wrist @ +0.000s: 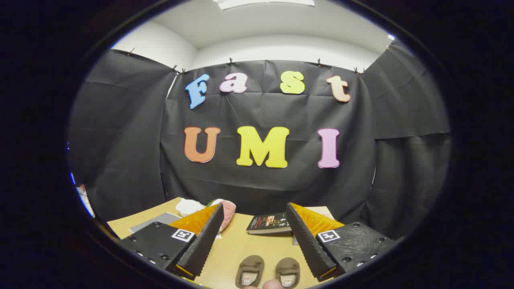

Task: Open the storage box then place both shoes into the box .Put the left shoe in first, then the right shoe, with the right side of both shoes facing outward in a uniform manner.

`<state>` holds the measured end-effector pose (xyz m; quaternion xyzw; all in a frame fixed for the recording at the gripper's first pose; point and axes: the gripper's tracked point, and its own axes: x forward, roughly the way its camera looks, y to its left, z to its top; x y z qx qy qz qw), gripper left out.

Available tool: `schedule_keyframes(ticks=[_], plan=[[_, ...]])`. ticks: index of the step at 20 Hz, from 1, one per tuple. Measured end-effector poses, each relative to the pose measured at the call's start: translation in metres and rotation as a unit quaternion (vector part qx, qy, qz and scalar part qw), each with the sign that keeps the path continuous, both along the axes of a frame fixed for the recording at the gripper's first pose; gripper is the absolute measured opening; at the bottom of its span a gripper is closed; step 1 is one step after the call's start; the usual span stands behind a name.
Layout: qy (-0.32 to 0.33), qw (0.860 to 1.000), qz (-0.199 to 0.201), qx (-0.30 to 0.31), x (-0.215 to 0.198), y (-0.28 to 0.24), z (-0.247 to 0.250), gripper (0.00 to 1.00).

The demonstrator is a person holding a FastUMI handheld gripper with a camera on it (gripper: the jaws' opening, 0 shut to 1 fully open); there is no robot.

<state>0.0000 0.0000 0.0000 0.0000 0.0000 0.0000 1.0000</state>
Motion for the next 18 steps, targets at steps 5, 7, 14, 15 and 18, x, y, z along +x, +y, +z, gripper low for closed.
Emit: schedule_keyframes(ticks=[5, 7, 14, 15, 18], plan=[[-0.002, 1.000, -0.001, 0.003, -0.003, -0.001, 0.000, 0.95], [0.005, 1.000, -0.003, 0.012, -0.007, -0.003, -0.004, 0.95], [0.008, 1.000, -0.016, 0.025, -0.016, -0.018, -0.005, 0.95], [0.008, 0.999, -0.015, 0.028, -0.018, -0.019, -0.005, 0.95], [0.007, 0.999, -0.016, 0.028, -0.021, -0.025, -0.003, 0.95]])
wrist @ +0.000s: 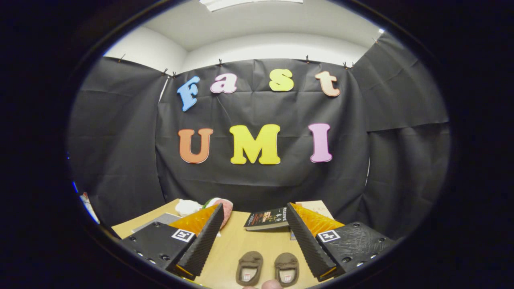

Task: Open the storage box then place both shoes into the box .Put the left shoe in first, then the right shoe, with the right side of both shoes facing outward in a uniform manner.

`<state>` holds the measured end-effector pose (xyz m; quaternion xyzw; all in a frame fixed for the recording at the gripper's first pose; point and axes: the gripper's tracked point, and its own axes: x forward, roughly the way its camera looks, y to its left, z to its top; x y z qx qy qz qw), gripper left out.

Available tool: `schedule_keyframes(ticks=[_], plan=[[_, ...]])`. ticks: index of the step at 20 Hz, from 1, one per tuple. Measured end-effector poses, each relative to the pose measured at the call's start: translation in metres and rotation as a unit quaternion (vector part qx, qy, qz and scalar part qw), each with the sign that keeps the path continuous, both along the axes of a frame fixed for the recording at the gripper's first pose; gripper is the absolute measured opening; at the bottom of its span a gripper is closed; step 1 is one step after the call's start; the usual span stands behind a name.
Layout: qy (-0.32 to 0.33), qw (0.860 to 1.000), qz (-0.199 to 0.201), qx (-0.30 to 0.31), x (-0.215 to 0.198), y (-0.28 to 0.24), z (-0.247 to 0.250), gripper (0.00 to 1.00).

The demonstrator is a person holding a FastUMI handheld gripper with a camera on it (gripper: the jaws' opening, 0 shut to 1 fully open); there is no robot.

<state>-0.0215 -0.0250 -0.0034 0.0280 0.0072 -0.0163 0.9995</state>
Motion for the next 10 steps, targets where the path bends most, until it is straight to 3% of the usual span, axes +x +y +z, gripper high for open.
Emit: schedule_keyframes(ticks=[5, 10], plan=[[0.009, 1.000, 0.014, -0.001, 0.001, 0.004, -0.007, 0.95], [0.033, 0.998, 0.052, 0.016, 0.008, 0.026, -0.026, 0.95]])
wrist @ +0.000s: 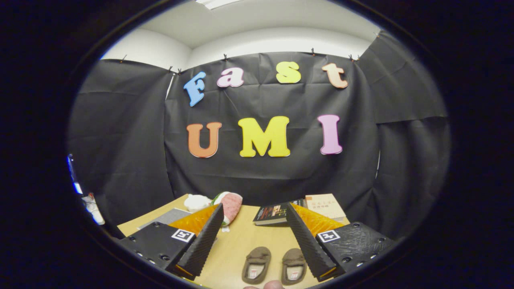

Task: Open the storage box then place both shoes into the box .Put the left shoe in first, then the right shoe, with the right side of both shoes facing outward in a uniform manner.

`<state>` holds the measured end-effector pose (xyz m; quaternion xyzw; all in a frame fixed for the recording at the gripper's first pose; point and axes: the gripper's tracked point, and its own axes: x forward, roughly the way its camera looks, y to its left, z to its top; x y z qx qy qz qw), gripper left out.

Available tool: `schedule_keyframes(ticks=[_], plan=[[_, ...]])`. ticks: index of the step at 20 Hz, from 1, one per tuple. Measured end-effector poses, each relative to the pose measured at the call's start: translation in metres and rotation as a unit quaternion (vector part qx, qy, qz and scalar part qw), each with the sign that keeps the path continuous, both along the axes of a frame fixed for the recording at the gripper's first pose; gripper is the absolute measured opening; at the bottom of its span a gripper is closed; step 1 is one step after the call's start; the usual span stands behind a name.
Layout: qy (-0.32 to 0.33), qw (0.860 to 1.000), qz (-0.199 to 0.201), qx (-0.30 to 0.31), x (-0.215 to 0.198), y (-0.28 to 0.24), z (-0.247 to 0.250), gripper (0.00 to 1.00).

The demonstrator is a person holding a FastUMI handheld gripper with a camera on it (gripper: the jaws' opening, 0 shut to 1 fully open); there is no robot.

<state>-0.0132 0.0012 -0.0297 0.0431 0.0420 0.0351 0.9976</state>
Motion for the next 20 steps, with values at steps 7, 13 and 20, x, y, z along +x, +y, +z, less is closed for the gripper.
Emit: schedule_keyframes(ticks=[7, 13, 20], plan=[[0.049, 0.996, 0.067, 0.032, 0.015, 0.042, -0.041, 0.95], [0.142, 0.978, 0.149, 0.048, 0.028, 0.098, -0.109, 0.95], [0.246, 0.936, 0.234, 0.091, 0.024, 0.152, -0.185, 0.95]])
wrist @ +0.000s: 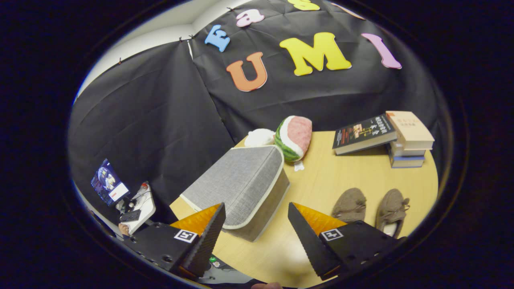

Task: Open the storage box then place both shoes into the box .Put the left shoe in first, then the right shoe, with the right side of both shoes facing outward in a uniform manner.

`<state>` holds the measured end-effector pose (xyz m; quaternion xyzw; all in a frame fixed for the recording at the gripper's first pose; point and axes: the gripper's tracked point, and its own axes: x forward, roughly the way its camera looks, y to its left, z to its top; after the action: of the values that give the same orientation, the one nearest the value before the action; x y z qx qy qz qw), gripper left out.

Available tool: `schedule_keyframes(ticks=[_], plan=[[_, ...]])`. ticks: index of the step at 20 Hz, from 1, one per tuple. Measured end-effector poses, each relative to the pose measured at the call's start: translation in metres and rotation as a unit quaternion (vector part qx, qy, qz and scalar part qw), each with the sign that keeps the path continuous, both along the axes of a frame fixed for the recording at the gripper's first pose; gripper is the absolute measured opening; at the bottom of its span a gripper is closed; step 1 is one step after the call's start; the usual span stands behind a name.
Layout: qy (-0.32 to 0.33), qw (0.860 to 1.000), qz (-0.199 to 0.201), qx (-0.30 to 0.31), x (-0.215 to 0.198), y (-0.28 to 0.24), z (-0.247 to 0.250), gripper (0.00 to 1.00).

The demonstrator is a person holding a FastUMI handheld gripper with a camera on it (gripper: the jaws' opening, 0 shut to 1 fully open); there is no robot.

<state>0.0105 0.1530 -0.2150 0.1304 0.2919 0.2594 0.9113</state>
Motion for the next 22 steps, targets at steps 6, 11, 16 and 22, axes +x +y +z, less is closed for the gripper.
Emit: schedule_keyframes(ticks=[6, 11, 16, 22], plan=[[0.110, 0.989, 0.032, 0.091, 0.004, 0.033, -0.038, 0.96], [0.215, 0.949, 0.049, 0.225, 0.005, 0.062, -0.044, 0.94], [0.279, 0.911, 0.046, 0.300, 0.004, 0.070, -0.052, 0.94], [0.309, 0.883, 0.051, 0.351, 0.010, 0.080, -0.046, 0.79]])
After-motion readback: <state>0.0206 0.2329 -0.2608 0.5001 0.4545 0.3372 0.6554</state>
